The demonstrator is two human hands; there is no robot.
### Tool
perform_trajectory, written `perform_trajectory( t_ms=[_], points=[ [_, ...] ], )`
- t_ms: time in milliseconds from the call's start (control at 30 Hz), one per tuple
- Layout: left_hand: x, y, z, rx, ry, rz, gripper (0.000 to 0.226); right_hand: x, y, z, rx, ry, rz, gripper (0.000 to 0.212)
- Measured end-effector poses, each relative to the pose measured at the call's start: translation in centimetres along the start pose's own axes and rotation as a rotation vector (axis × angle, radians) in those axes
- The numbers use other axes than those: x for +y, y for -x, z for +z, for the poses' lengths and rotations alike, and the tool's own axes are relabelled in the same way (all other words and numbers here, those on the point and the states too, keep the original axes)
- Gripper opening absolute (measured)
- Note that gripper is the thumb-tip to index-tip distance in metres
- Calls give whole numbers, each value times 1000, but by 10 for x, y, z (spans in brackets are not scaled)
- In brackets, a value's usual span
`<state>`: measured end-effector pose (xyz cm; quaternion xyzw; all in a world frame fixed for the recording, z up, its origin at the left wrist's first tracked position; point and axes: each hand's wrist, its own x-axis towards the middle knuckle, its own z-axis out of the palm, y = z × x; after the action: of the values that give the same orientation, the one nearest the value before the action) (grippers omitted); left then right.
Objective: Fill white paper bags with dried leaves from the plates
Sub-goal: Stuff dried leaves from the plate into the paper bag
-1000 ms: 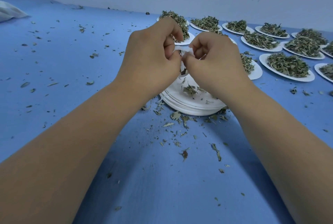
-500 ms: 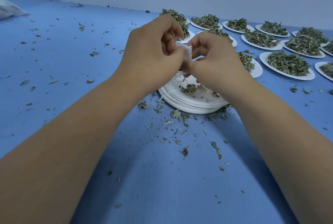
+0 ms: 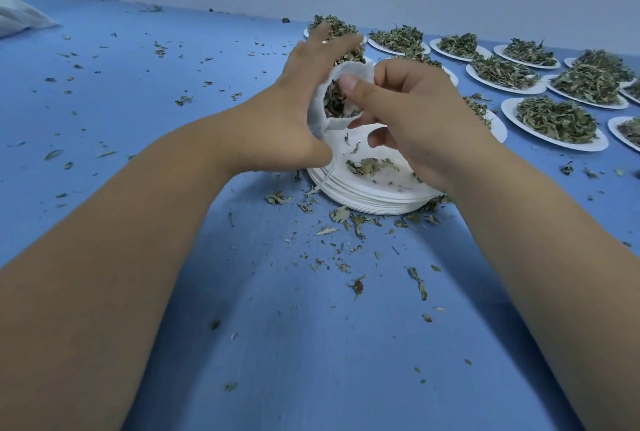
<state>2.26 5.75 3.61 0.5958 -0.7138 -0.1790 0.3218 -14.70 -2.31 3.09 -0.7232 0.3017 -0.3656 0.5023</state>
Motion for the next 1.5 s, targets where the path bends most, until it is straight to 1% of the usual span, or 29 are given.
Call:
perform_trajectory(
  t_ms=[133,200,267,333,433,500,533,600,667,700,767,800,833,867,900,933,967,1000,1067,1133,1233,1267,1333,1400,1467,1500],
  points=[
    [6,5,-12,-61,189,85,130,-1,2,3,45,-16,0,36],
    [10,4,-7,-33,166,115,137,-3,2,3,30,-88,13,37],
    [10,2,1,30,124,126,138,-5,3,4,-2,-199,26,38],
    [8,0,9,107,129,134,131,-7,4,5,-33,-311,38,38],
    [1,-3,11,256,187,94,110,-11,4,4,-76,-461,61,37],
    [-4,-5,12,302,226,74,95,-11,4,2,-83,-508,68,37],
    [-5,-6,13,307,210,69,88,-10,4,2,-88,-496,67,36],
    [-5,-8,14,310,141,52,68,-9,3,2,-108,-444,55,33],
    [-4,-8,13,329,74,30,54,-10,2,0,-94,-351,34,27],
    [-6,-8,12,351,54,17,50,-11,1,-4,-61,-257,10,28],
    [-11,-8,7,419,39,-22,44,-15,-1,-15,-32,42,-59,36],
    [-13,-8,5,453,21,-47,42,-17,-1,-22,-68,236,-82,34],
    [-17,-8,3,474,-16,-70,41,-17,0,-30,-139,439,-85,30],
    [-19,-9,3,481,-63,-86,40,-17,3,-36,-257,648,-50,28],
    [-21,-9,4,479,-106,-95,37,-17,6,-40,-386,854,14,38],
    [-22,-10,5,471,-136,-99,33,-16,7,-41,-486,1005,67,50],
    [-23,-10,6,460,-160,-98,29,-15,8,-40,-543,1086,96,57],
    [-23,-10,8,443,-185,-97,28,-16,9,-36,-568,1090,108,58],
    [-24,-12,12,393,-230,-102,28,-15,10,-30,-551,1018,87,48],
    [-26,-13,17,357,-262,-109,24,-13,10,-26,-500,980,22,35],
    [-27,-13,21,356,-296,-125,26,-8,9,-23,-372,914,-71,17],
    [-27,-13,22,356,-298,-126,26,-8,9,-23,-348,900,-87,16],
    [-27,-13,22,346,-307,-129,24,-8,7,-28,-337,916,-91,20],
    [-27,-14,24,331,-330,-138,22,-9,5,-34,-313,956,-65,20],
    [-28,-15,28,316,-341,-151,21,-8,4,-36,-244,980,-29,18],
    [-28,-15,29,321,-342,-160,21,-5,5,-34,-240,999,1,27]
  ],
)
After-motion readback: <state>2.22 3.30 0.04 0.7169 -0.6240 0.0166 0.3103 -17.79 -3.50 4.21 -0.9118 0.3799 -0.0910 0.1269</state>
